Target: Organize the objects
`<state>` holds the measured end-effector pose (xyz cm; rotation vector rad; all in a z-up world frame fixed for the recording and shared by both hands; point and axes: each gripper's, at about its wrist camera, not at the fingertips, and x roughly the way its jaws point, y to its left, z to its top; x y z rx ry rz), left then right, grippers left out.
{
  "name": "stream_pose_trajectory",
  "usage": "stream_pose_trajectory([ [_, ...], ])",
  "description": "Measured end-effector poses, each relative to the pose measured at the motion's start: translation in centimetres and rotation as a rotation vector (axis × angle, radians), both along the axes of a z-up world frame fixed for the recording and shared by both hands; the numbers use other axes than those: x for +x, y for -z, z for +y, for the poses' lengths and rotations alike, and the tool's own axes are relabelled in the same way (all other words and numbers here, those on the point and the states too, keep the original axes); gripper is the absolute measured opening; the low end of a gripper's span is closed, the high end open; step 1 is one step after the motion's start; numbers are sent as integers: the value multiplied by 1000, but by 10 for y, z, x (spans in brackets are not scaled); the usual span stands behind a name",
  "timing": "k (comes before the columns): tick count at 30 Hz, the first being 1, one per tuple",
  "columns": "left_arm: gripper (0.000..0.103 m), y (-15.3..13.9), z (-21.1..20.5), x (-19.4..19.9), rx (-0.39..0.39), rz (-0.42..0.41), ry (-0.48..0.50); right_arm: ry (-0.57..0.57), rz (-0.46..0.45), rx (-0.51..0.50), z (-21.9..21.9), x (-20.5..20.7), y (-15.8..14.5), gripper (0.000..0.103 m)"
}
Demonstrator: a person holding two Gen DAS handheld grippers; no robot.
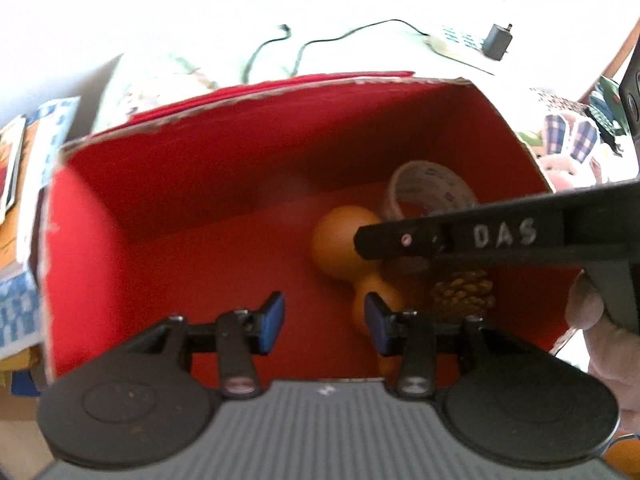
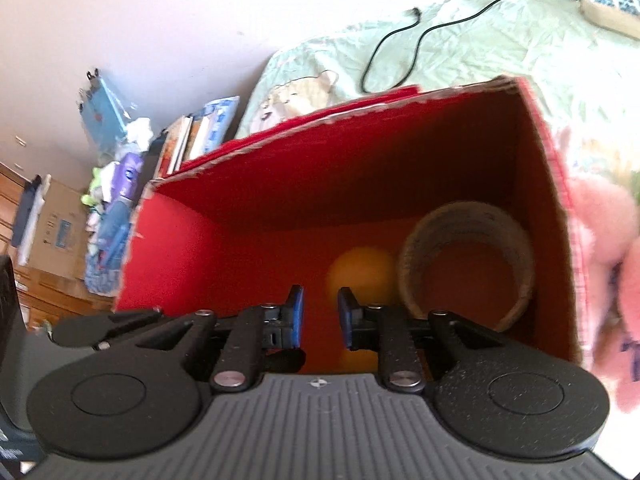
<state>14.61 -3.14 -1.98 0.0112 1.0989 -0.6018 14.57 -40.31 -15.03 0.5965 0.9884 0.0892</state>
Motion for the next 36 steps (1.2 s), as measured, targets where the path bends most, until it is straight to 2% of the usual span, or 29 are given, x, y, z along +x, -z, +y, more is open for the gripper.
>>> stream_pose_trajectory([
  [4,45,-1,16,-3,19,-2,-49,-20,49,21,14,12,7,25],
  [9,47,-4,20,-6,46,-29,-79,-7,141,-32,22,14,19,26],
  [12,50,-8,20,-10,54,-51,-94,23,136,-68,20,10,14,27],
  [24,52,-28,15,-33,93,-118,-159,11,-52,-78,20,-33,-19,29],
  [26,53,-33,15,-40,106,-133,-174,10,-88,-98,21,-42,-25,31],
  [28,53,-38,14,-46,116,-147,-188,11,-127,-121,22,-54,-30,40],
  [36,64,-59,11,-78,141,-198,-253,0,-221,-166,28,-83,-47,43],
])
